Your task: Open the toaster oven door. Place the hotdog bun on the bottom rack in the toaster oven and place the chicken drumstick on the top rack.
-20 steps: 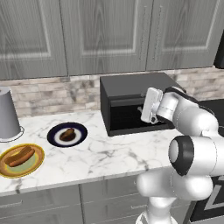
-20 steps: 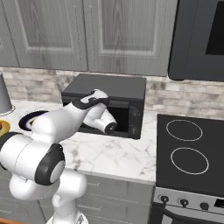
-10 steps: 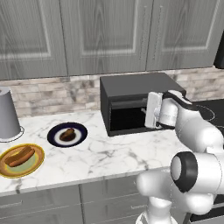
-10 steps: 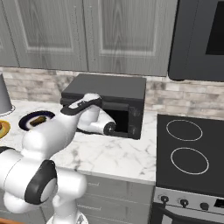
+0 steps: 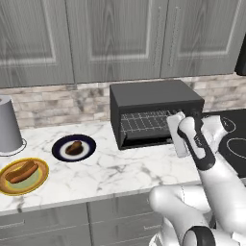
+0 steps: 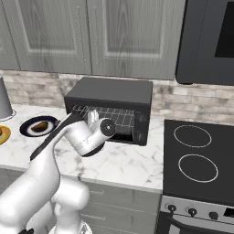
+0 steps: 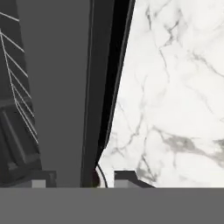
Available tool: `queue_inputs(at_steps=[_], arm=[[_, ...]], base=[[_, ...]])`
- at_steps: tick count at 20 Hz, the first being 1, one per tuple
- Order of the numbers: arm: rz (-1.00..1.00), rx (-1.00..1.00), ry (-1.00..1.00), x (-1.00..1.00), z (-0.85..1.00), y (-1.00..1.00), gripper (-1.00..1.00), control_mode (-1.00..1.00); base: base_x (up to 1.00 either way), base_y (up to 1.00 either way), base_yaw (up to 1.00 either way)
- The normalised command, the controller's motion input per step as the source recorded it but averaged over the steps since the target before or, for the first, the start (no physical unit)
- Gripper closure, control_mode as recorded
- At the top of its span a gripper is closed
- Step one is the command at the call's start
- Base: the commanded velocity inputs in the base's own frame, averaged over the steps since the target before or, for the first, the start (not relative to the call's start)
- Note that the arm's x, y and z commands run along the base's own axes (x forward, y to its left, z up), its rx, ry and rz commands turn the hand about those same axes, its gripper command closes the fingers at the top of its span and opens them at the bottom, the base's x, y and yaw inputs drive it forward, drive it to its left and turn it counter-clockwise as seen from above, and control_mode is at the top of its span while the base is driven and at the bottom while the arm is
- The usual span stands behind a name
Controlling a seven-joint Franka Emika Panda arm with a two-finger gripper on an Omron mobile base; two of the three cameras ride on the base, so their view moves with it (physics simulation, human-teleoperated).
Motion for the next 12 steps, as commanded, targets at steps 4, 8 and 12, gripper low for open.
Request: queue_inputs(at_steps=[4,8,12], arm=[[0.11,-0.20,0.38,-0.81,-0.63,-0.11,-1.00,-1.00],[0.02,0.02,0.07,-0.07,0.86,-0.05,-1.00,-1.00],[0.00,0.10,0.05,0.42,1.00,-0.01,-1.00,-1.00]], base=[[0.00,0.00,0.00],[0.00,0.00,0.00],[0.00,0.00,0.00]])
